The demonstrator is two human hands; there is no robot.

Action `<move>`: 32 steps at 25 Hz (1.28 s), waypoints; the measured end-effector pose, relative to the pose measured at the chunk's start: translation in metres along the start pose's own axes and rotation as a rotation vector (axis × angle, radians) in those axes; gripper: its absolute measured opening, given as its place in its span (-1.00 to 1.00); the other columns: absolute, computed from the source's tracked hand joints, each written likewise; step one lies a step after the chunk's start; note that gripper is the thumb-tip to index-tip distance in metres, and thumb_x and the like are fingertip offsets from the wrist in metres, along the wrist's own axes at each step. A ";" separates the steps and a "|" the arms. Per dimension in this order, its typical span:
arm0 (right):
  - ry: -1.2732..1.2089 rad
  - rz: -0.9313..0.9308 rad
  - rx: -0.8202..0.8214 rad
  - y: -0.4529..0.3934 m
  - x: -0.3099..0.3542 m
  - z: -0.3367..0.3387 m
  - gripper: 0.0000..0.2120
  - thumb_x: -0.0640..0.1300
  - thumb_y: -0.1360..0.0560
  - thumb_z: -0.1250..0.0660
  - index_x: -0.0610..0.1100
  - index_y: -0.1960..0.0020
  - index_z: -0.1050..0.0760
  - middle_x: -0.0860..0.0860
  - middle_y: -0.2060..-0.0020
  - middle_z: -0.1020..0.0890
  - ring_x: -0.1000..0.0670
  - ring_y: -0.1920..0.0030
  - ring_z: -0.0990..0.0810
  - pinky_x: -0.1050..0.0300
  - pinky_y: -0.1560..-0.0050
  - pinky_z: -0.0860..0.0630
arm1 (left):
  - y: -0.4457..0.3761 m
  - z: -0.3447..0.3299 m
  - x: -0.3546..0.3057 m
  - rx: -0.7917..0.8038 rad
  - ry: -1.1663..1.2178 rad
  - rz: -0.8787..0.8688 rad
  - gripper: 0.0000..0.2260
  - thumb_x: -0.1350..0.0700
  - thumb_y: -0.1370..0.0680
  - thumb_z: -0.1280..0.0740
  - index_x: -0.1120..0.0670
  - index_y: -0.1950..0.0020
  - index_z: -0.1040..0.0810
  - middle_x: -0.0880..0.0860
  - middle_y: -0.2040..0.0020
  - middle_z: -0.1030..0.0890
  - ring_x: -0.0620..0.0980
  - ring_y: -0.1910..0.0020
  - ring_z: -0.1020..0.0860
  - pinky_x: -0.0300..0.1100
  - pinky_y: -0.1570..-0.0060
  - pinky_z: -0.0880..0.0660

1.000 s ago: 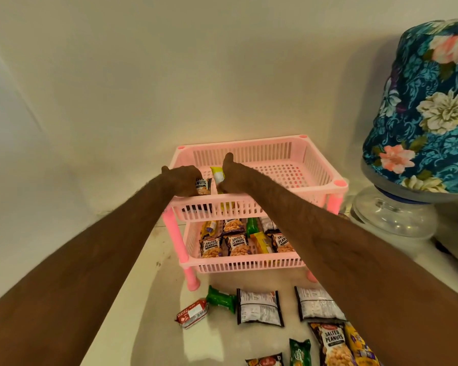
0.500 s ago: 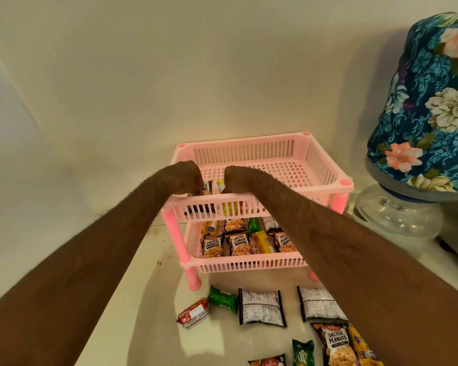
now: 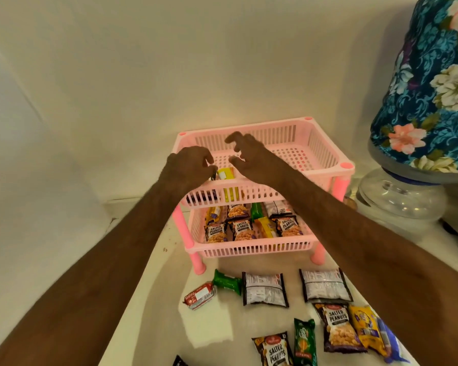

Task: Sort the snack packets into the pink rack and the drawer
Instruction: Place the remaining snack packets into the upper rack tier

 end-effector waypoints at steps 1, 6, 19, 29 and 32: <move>-0.083 0.049 -0.114 0.015 0.003 0.010 -0.65 -0.11 -0.61 -0.31 -0.03 -0.37 -0.36 -0.08 -0.10 -0.50 -0.01 -0.05 -0.51 0.05 -0.08 -0.50 | 0.013 0.003 -0.009 -0.108 0.004 -0.036 -0.76 -0.14 -0.56 -0.35 -0.04 -0.14 -0.60 -0.06 -0.10 -0.64 0.00 -0.08 -0.59 0.00 -0.13 -0.47; -0.487 0.036 -0.343 0.107 -0.032 0.034 -0.81 -0.14 -0.57 -0.34 -0.02 -0.14 -0.40 0.02 0.19 -0.45 0.08 0.21 -0.45 0.13 0.15 -0.46 | 0.081 -0.008 -0.076 -0.514 -0.109 -0.301 -0.78 -0.09 -0.58 -0.26 0.01 -0.06 -0.60 -0.02 0.07 -0.61 0.07 0.05 -0.54 0.01 0.05 -0.39; -0.321 -0.475 0.085 0.333 -0.230 -0.048 -0.74 -0.09 -0.55 -0.42 0.10 -0.17 -0.45 0.15 -0.08 -0.54 0.12 -0.04 -0.56 0.25 -0.06 -0.48 | 0.200 -0.254 -0.212 0.221 0.072 -0.419 -0.60 -0.12 -0.56 -0.27 0.03 -0.34 -0.48 0.02 -0.24 -0.56 0.08 -0.23 -0.48 0.04 -0.24 -0.37; 0.254 -0.555 0.533 0.404 -0.296 -0.074 -0.07 0.27 -0.36 -0.52 0.02 -0.57 -0.17 0.06 -0.46 -0.36 -0.02 -0.43 -0.40 -0.01 -0.45 -0.15 | 0.226 -0.360 -0.239 0.577 -0.042 -0.377 -0.18 -0.16 -0.44 -0.48 0.00 -0.59 -0.18 0.06 -0.52 -0.33 0.12 -0.48 -0.30 0.05 -0.38 -0.23; 0.303 -0.524 0.510 0.404 -0.299 -0.085 -0.13 0.23 -0.40 -0.49 0.02 -0.56 -0.17 0.06 -0.44 -0.38 -0.01 -0.41 -0.41 -0.05 -0.45 -0.14 | 0.230 -0.370 -0.240 0.604 -0.081 -0.380 -0.07 -0.21 -0.36 -0.52 0.01 -0.60 -0.14 0.06 -0.54 -0.30 0.12 -0.50 -0.27 0.07 -0.41 -0.21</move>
Point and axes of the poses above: each hand's wrist, its own y-axis away from the middle knuckle, its own z-axis out of the back of the hand, x = y × z, the point moved 7 cm from there along -y, towards the middle knuckle
